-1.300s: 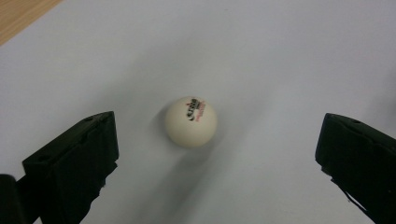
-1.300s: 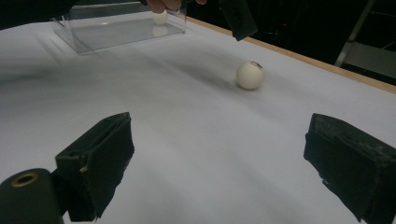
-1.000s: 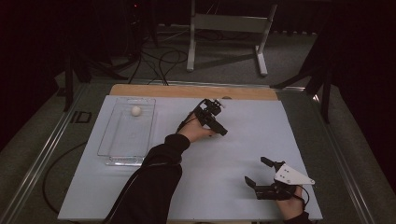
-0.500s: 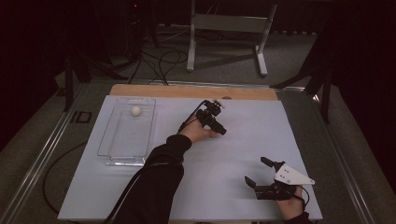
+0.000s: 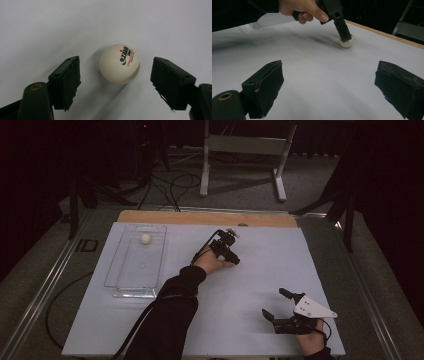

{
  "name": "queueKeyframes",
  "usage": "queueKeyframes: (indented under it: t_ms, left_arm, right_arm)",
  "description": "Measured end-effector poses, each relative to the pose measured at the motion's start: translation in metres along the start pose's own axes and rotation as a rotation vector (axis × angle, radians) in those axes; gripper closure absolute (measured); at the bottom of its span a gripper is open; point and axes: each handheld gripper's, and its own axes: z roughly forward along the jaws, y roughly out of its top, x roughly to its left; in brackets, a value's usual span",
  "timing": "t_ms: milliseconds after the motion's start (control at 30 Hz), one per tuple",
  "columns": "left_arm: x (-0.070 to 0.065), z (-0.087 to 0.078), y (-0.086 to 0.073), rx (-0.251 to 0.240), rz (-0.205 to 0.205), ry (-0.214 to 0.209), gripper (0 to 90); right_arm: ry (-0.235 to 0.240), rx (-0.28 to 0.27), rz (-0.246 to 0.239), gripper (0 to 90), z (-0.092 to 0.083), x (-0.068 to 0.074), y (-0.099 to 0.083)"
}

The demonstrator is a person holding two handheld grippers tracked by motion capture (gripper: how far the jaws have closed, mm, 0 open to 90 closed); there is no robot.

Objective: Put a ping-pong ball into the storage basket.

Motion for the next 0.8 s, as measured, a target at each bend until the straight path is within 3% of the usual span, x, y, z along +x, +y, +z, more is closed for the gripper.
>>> queueKeyframes:
  t_ms: [133, 367, 800]
  left_arm:
    - [0.000, 0.002, 0.000, 0.002, -0.003, -0.011, 28.0]
    - [-0.003, 0.010, -0.001, 0.024, 0.011, 0.015, 31.5]
    - [-0.004, 0.012, 0.000, 0.036, 0.025, 0.014, 50.6]
  right_arm:
    - [0.000, 0.001, 0.001, 8.3, 0.000, 0.000, 0.000]
    - [-0.002, 0.000, 0.002, 8.3, 0.000, 0.000, 0.000]
    - [-0.002, 0.001, 0.003, 8.4, 0.000, 0.000, 0.000]
